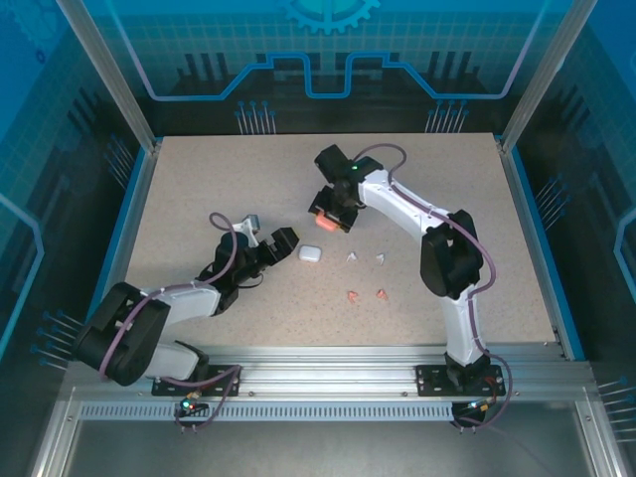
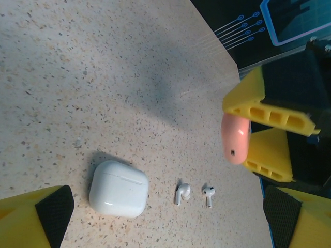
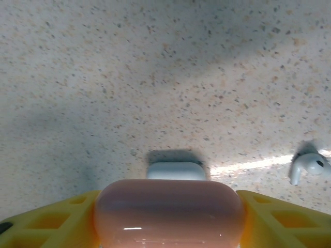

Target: Insert the wireless bluetooth earbuds into the charging case

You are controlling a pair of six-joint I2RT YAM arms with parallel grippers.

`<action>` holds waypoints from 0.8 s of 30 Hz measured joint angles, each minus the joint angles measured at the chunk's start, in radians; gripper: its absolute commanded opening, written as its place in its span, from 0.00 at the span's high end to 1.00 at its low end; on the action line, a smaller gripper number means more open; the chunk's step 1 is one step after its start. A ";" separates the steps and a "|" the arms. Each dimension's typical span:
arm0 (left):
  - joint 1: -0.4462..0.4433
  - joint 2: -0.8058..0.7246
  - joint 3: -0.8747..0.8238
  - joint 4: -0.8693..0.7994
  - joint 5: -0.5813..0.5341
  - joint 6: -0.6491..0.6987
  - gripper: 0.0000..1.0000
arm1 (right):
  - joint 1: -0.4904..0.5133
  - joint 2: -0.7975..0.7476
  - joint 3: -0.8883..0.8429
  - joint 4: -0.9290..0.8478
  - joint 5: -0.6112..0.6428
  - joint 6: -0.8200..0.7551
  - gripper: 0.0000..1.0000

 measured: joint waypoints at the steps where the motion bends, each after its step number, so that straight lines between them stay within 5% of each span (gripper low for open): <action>1: -0.007 0.000 0.000 0.005 -0.016 -0.003 0.01 | -0.001 0.004 0.008 0.003 -0.004 0.000 0.36; 9: -0.051 -0.029 0.005 -0.014 -0.116 0.006 0.01 | -0.001 0.035 0.035 0.012 -0.031 0.012 0.36; 24: -0.082 0.161 0.100 0.146 -0.095 0.030 0.02 | 0.002 0.052 0.084 0.026 -0.094 0.049 0.36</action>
